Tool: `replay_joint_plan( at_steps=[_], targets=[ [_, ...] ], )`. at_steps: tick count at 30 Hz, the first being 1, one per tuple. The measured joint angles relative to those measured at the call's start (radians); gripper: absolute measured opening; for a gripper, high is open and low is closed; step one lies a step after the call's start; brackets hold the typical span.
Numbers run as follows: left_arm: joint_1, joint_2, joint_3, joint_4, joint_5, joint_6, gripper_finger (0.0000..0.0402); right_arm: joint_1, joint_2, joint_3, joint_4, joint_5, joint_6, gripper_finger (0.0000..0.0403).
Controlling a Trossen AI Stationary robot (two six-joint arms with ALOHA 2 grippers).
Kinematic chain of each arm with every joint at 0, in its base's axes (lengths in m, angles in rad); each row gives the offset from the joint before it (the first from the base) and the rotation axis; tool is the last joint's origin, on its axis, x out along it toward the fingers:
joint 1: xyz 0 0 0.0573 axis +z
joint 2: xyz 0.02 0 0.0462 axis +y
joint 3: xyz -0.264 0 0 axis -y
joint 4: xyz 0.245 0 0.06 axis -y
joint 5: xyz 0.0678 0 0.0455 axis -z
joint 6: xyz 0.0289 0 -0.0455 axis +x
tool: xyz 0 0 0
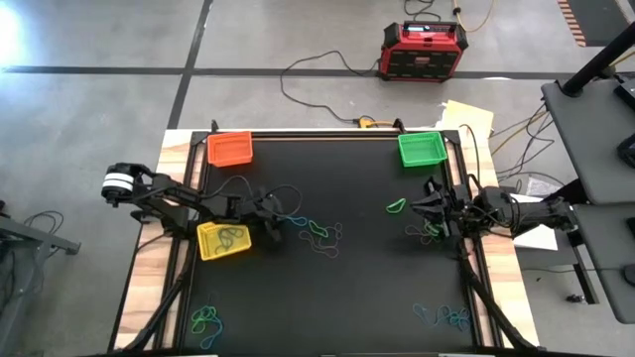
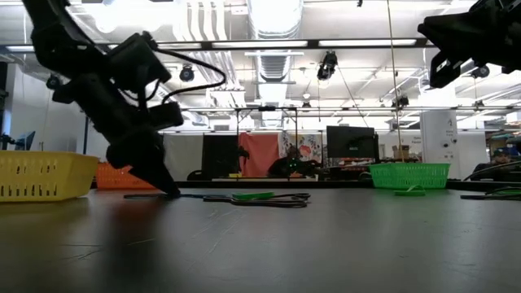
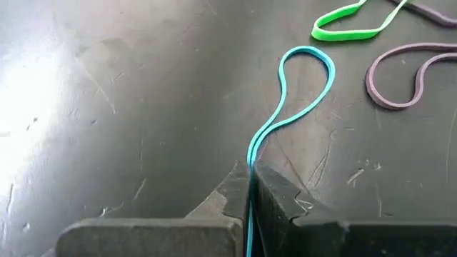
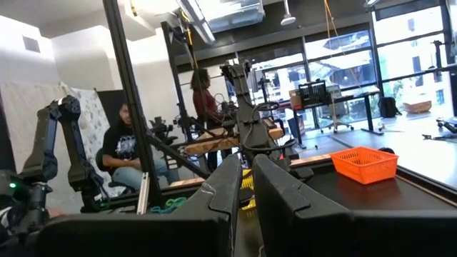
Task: Sort rubber bands into baskets
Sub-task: Put the blue rubber band into the yellow bin
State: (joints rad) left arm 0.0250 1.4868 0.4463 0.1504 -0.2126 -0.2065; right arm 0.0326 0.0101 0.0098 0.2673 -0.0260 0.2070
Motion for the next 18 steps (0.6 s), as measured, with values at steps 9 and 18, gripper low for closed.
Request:
replay_joint_plan(
  at_steps=[9, 18],
  targets=[
    [-0.004, -0.017, 0.185, -0.219, 0.005, 0.07, 0.0, 0.0, 0.0, 0.0, 0.0, 0.001, 0.0, 0.0034],
    [-0.067, -0.098, 0.286, -0.383, 0.002, 0.064, 0.0, 0.0, 0.0, 0.0, 0.0, 0.001, 0.001, 0.0034]
  ],
)
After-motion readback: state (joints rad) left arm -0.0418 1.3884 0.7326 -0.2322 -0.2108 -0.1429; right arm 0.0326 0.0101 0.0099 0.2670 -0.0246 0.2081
